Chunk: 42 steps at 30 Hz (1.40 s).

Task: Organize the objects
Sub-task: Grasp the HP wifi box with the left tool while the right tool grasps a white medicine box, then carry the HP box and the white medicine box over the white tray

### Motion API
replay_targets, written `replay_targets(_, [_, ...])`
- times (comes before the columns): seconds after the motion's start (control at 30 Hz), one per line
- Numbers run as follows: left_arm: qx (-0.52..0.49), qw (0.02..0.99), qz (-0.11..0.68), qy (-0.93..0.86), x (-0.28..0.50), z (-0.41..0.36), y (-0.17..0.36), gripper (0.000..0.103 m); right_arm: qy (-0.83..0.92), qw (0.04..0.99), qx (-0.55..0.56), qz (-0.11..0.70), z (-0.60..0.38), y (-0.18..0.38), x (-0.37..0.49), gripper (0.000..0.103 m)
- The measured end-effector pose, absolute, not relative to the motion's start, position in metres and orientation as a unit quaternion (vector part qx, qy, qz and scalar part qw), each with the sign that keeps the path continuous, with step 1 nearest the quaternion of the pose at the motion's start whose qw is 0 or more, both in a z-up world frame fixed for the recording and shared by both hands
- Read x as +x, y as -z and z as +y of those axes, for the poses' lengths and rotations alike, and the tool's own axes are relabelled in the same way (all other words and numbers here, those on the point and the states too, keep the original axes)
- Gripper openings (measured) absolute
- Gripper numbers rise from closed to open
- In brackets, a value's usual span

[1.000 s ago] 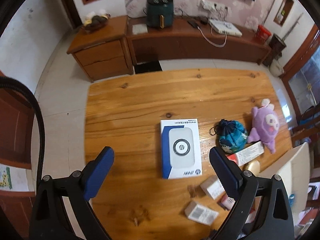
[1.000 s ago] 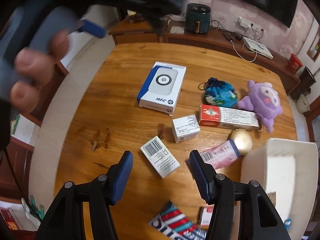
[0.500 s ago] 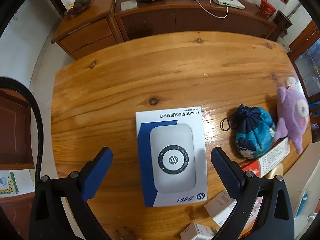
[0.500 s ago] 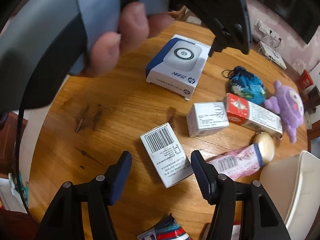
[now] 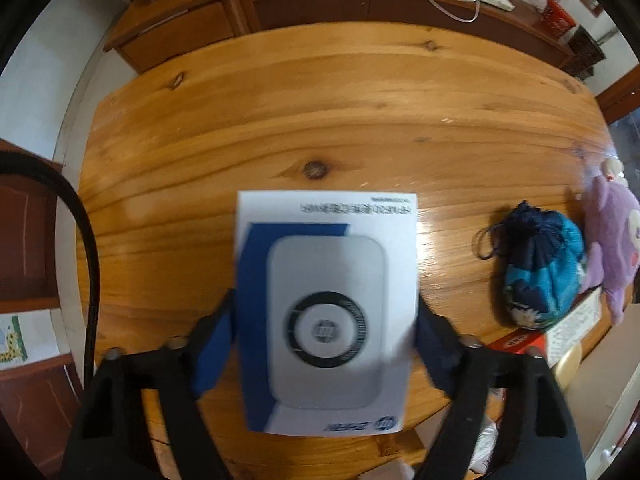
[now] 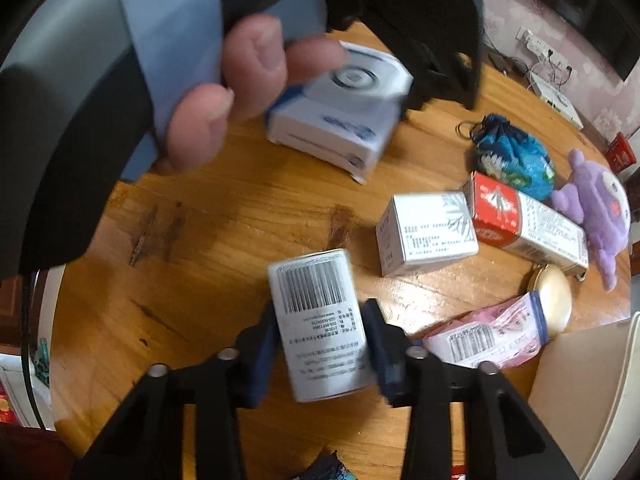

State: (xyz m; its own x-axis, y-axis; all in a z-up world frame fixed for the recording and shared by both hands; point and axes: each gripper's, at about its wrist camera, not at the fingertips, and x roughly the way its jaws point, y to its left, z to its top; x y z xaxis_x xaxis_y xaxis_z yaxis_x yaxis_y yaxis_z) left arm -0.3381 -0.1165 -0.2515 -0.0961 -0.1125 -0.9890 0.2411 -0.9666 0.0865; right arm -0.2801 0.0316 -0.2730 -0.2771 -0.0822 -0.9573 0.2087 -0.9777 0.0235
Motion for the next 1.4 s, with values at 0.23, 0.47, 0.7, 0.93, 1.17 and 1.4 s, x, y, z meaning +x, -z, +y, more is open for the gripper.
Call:
replay_targets(0.23, [0.653, 0.135, 0.042, 0.744, -0.333, -0.114, 0.250, 0.080, 0.802, 0.083, 0.589, 0.049, 0.029, 0.269, -0.272, 0.035])
replay_targets(0.47, [0.638, 0.147, 0.027, 0.756, -0.323, -0.110, 0.239, 0.079, 0.801, 0.079, 0.593, 0.025, 0.030, 0.262, -0.262, 0.034])
replay_targets(0.7, [0.617, 0.144, 0.019, 0.774, -0.306, -0.106, 0.206, 0.079, 0.804, 0.072, 0.591, -0.005, 0.031, 0.242, -0.246, 0.034])
replay_targets(0.93, [0.598, 0.139, 0.023, 0.789, -0.291, -0.114, 0.170, 0.079, 0.813, 0.065, 0.578, -0.021, 0.027, 0.206, -0.227, 0.034])
replay_targets(1.17, [0.576, 0.137, 0.032, 0.805, -0.267, -0.113, 0.122, 0.079, 0.824, 0.060, 0.562, -0.031, 0.058, 0.174, -0.231, 0.034])
replay_targets(1.4, [0.549, 0.129, 0.032, 0.825, -0.230, -0.088, 0.072, 0.079, 0.836, 0.058, 0.545, -0.032, 0.077, 0.133, -0.210, 0.034])
